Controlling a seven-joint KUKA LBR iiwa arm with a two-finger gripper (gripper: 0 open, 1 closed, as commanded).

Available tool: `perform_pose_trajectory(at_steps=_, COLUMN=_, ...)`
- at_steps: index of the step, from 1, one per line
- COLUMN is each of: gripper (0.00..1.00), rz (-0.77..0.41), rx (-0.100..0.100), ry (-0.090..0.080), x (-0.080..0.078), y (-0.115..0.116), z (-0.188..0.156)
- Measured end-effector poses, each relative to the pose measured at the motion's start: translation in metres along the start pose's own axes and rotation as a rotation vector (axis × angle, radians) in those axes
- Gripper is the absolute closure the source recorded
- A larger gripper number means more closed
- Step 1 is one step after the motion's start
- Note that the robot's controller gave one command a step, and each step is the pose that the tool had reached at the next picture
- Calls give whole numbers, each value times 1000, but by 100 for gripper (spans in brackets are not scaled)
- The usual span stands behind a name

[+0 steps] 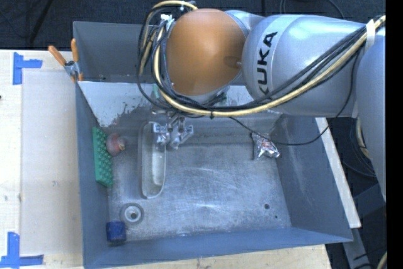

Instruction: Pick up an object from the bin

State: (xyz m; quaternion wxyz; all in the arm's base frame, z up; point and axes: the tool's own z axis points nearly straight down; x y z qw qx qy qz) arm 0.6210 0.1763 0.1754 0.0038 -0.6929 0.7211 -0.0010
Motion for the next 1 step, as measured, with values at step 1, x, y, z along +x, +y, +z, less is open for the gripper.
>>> perform_pose_trajectory(at_steps=1, gripper=100, rz=6, rx=-6, ry=1, x=-1, y=0, z=-8)
